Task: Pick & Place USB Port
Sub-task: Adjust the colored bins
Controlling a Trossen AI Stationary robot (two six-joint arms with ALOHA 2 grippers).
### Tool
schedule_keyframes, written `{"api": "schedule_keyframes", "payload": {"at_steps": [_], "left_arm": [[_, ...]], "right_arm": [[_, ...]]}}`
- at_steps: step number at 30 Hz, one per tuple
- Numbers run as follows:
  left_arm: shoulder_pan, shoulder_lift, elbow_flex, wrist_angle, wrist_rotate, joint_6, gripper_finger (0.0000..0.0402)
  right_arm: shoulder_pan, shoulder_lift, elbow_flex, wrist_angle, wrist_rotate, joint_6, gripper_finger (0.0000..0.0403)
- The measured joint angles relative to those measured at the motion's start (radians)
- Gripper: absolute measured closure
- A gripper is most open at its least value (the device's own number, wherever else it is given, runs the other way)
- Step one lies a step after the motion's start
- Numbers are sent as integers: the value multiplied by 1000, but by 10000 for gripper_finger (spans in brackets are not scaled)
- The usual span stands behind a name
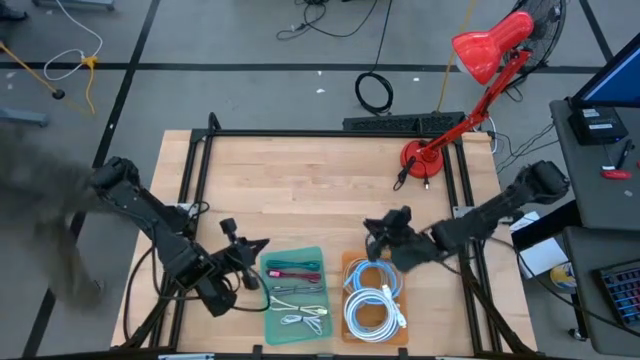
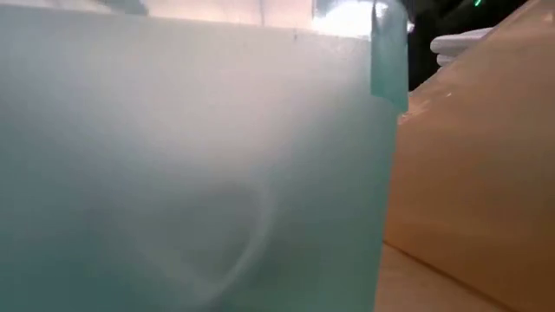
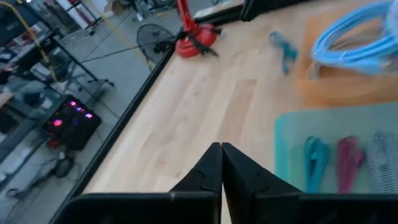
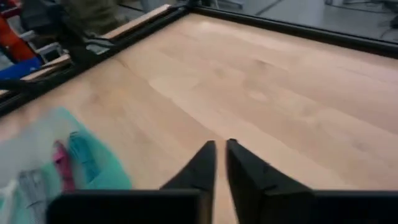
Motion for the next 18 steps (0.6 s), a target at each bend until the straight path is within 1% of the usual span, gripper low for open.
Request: {"api": "schedule_keyframes", "payload": {"at_steps": [1,2,5,8,11,14,16,18], "left_arm": [[10,0,-10,-3,2,-2,394],[22,0,-22,-3,10,-6,397],[55,0,-57,-5,22,-41,399],[93,0,-87,0,28,-83,400],[133,0,-109,0,29,-144,400],[178,0,-130,12,26,-168,401],[218,0,-151,62,33,-115,401],[259,0,-175,157,75,-18,401]], "right_arm": [[-28,0,-30,62,-22,-41,382],[-60,0,-56,147,-51,-94,392],[-161,26,-121,419,-178,-237,396],[-260,84,-138,573,-350,-319,402],[-335,162,-115,607,-474,-321,402],[-365,237,-87,626,-532,-323,402],[-364,270,-75,661,-534,-329,402],[-364,295,-62,698,-534,-342,402]]}}
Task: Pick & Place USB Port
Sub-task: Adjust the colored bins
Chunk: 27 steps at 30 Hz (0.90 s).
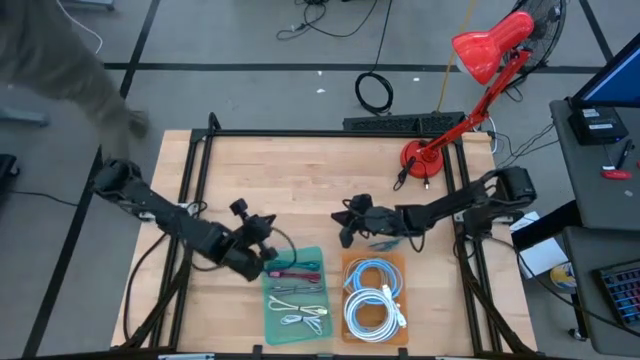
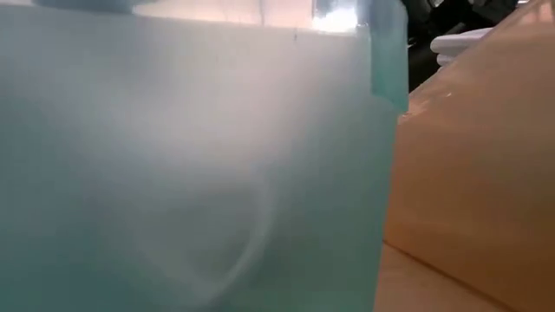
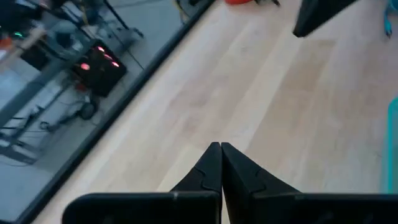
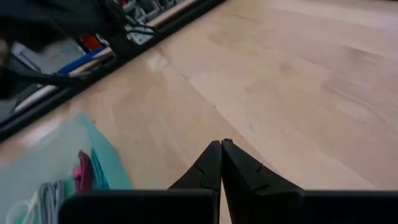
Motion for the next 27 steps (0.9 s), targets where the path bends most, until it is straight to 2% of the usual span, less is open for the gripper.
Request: {"api": "schedule_keyframes", "payload": {"at_steps": [3,8,14,18,27], "left_arm": [[47,0,-38,161,77,114,401],[146,0,-110,391,206,263,401],[225,0,-142,421,291,284,401],[218,0,-143,424,296,287,401],[187,0,-143,422,286,287,401]], "right_arm": [[0,48,45,25,-9,-12,403],[5,138,139,19,-106,-45,403],[25,184,232,-110,-107,-52,403],[38,202,283,-211,-126,-48,403],[78,202,294,-242,-156,-26,403]]}}
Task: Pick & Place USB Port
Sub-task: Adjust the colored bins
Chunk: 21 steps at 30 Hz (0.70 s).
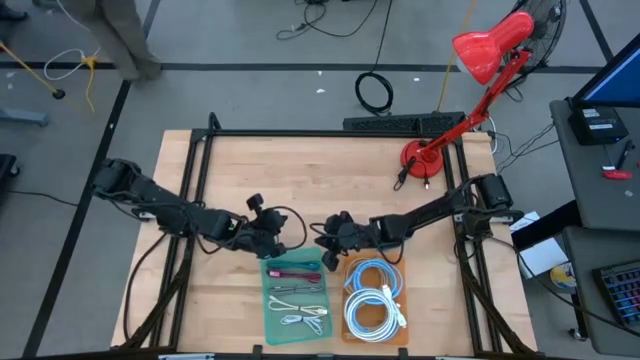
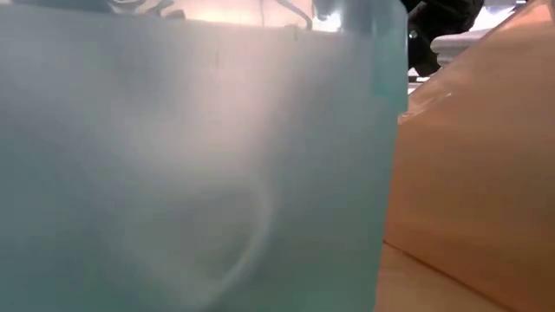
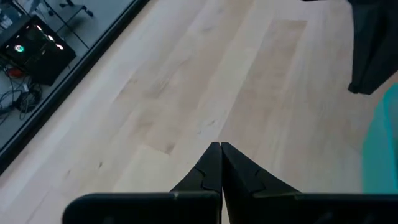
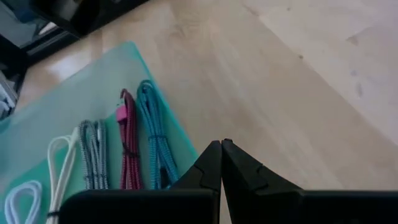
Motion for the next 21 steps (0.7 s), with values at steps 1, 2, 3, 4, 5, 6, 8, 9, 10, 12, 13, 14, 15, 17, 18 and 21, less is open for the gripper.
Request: {"api": "schedule_keyframes", "payload": {"at_steps": [1,2,3,4,5,6,8,9,10,12,13,14,15,17,18,21], "left_arm": [[-5,0,0,0,-2,-3,401],[-9,0,0,1,-2,-6,401],[-15,0,0,0,-2,-6,401],[-21,0,0,0,-4,-6,401],[-24,0,0,-2,-8,-9,401],[-27,0,0,-3,-11,-10,401],[-34,0,0,-4,-19,-12,401],[-36,0,0,-4,-24,-14,401],[-39,0,0,-5,-29,-14,401],[-41,0,0,-7,-33,-14,401],[-42,0,0,-9,-35,-14,401],[-42,0,0,-14,-36,-14,401],[-41,0,0,-20,-37,-18,401],[-41,0,0,-37,-41,-26,401],[-41,0,0,-41,-47,-30,401],[-41,0,0,-54,-55,-38,401]], "right_arm": [[3,-1,0,-6,0,7,403],[5,-1,0,-16,0,14,403],[7,2,0,-23,0,20,403],[9,10,0,-22,0,28,403],[10,16,0,-23,-1,31,403],[13,19,0,-29,-1,31,403],[15,20,-1,-26,-7,36,403],[15,20,-1,-22,-24,42,403],[15,25,0,-17,-30,47,403],[15,40,0,-21,-53,57,403],[18,43,-2,-31,-57,58,403],[21,43,-3,-32,-62,58,403],[23,41,-3,-26,-72,62,403],[31,38,0,-27,-80,71,403],[37,39,0,-36,-81,75,403],[55,40,-1,-40,-83,80,403]]}}
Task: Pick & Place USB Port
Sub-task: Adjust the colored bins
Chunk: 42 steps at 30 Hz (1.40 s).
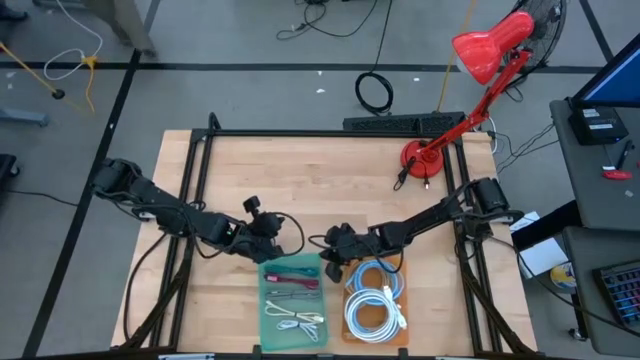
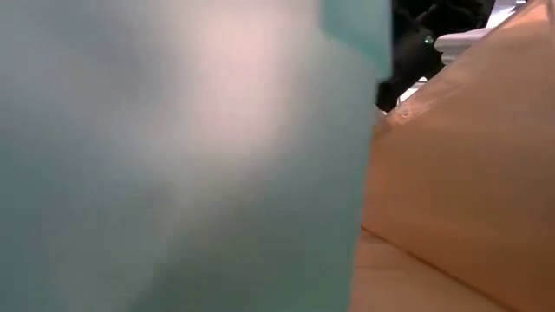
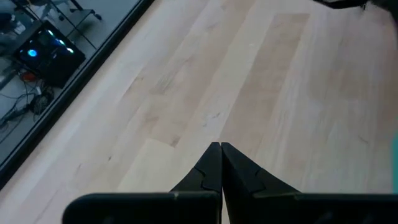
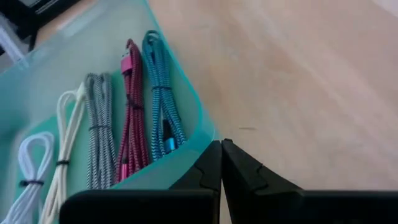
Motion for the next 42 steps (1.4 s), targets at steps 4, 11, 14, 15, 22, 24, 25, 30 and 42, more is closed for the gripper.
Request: {"api": "schedule_keyframes", "payload": {"at_steps": [4,11,14,15,22,24,25,30,42], "left_arm": [[0,0,0,-6,0,-12,401],[0,0,0,-5,-1,-13,401],[0,0,0,-5,-2,-13,401],[0,0,0,-5,-2,-13,401],[-7,0,0,-12,-2,-14,401],[-13,0,0,-12,-4,-14,401],[-17,0,0,-13,-8,-14,401],[-23,0,1,-13,-18,-13,401],[-23,0,1,-28,-20,-21,401]], "right_arm": [[22,0,0,1,-28,21,403],[52,-12,0,0,-46,24,403],[52,-42,0,-2,-3,-8,403],[52,-57,0,-7,25,-24,403],[51,-184,1,-284,295,14,403],[51,-203,1,-422,328,98,403],[50,-207,-1,-482,337,130,403],[56,-207,-2,-611,330,222,403],[78,-207,-1,-603,171,232,403]]}}
